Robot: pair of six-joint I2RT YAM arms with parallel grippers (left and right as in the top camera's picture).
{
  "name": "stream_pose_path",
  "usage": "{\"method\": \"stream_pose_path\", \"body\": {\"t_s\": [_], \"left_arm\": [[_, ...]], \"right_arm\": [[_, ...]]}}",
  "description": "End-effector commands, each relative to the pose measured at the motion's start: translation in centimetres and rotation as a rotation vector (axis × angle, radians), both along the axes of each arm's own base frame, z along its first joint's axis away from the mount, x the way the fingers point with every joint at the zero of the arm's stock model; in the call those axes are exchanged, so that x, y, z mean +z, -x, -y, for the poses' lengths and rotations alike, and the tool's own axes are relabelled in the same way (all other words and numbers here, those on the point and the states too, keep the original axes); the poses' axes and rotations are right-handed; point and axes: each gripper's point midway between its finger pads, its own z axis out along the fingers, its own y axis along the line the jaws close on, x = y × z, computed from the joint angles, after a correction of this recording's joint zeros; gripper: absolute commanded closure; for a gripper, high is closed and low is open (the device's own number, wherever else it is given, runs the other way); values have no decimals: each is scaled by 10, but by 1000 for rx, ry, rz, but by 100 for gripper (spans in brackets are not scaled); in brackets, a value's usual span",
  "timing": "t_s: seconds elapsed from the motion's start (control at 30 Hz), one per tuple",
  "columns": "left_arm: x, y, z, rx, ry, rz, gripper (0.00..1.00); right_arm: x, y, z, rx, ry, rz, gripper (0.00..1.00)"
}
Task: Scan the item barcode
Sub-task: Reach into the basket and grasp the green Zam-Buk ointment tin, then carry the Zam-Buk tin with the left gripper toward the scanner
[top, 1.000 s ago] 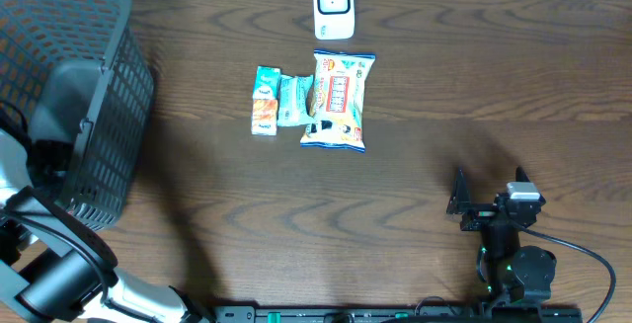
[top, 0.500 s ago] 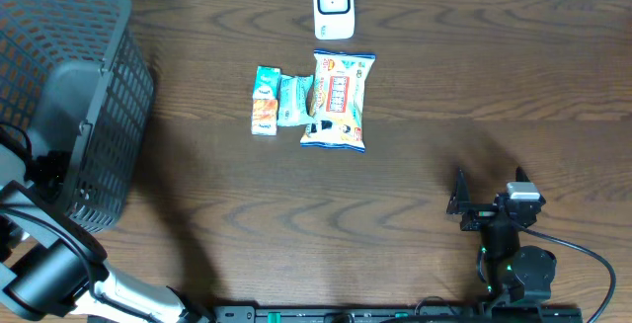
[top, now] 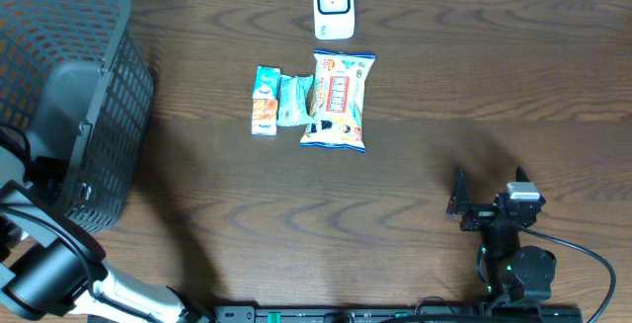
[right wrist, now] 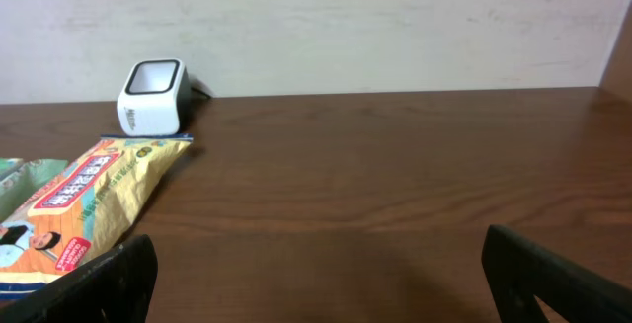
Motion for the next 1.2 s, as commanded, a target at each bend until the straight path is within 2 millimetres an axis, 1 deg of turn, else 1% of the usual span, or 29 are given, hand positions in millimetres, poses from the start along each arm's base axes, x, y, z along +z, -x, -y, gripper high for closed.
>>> {"method": "stream_pose_path", "body": {"t_s": [0.0, 0.03, 0.1, 0.2, 0.27, 0.37, 0.43, 0.5, 0.53, 0.6, 0.67, 0.73, 0.8, 0.83, 0.87, 0.9, 1.0, 1.03, 1.07, 1.1, 1.13, 1.17], "left_arm": [[-3, -12, 11, -18, 71, 66, 49], [2, -19, 11, -43, 74, 96, 55], [17, -31, 13, -88, 88, 161, 56], [36, -37, 10, -95, 69, 195, 56], [54, -40, 7, -98, 40, 220, 56], [92, -48, 3, -111, -20, 294, 56], [139, -55, 2, -126, -100, 398, 55], [170, -55, 2, -106, -159, 460, 55], [196, -55, 3, -87, -208, 515, 54], [236, -54, 8, -72, -279, 619, 50], [292, -55, 24, -102, -351, 791, 50], [346, -53, 48, -151, -402, 974, 49], [379, -51, 68, -196, -427, 1081, 49], [394, -50, 81, -235, -442, 1130, 48], [402, -51, 92, -265, -448, 1158, 48], [410, -52, 107, -306, -450, 1186, 47], [419, -66, 154, -445, -397, 1239, 47], [419, -70, 165, -493, -390, 1248, 47], [417, -77, 184, -578, -384, 1250, 47], [414, -84, 199, -647, -383, 1246, 47], [410, -90, 212, -712, -389, 1236, 46], [402, -99, 229, -805, -409, 1211, 46]], "right_arm": [[-1, 0, 1, -4, -6, 0, 1], [-1, 0, 1, -4, -6, 0, 1], [-1, 0, 1, -4, -6, 0, 1], [-1, 0, 1, -4, -6, 0, 1], [-1, 0, 1, -4, -6, 0, 0], [-1, 0, 1, -4, -6, 0, 1], [-1, 0, 1, -4, -6, 0, 1], [-1, 0, 1, -4, -6, 0, 1], [-1, 0, 1, -4, -6, 0, 1], [-1, 0, 1, -4, -6, 0, 1], [-1, 0, 1, -4, -6, 0, 1], [-1, 0, 1, -4, -6, 0, 1], [-1, 0, 1, -4, -6, 0, 1], [-1, 0, 1, -4, -6, 0, 1], [-1, 0, 1, -4, -6, 0, 1], [-1, 0, 1, -4, -6, 0, 1], [-1, 0, 1, -4, -6, 0, 1], [-1, 0, 1, -4, -6, 0, 1], [-1, 0, 1, -4, -6, 0, 1], [-1, 0, 1, -4, -6, 0, 1], [-1, 0, 1, -4, -6, 0, 1], [-1, 0, 1, -4, -6, 0, 1]]}}
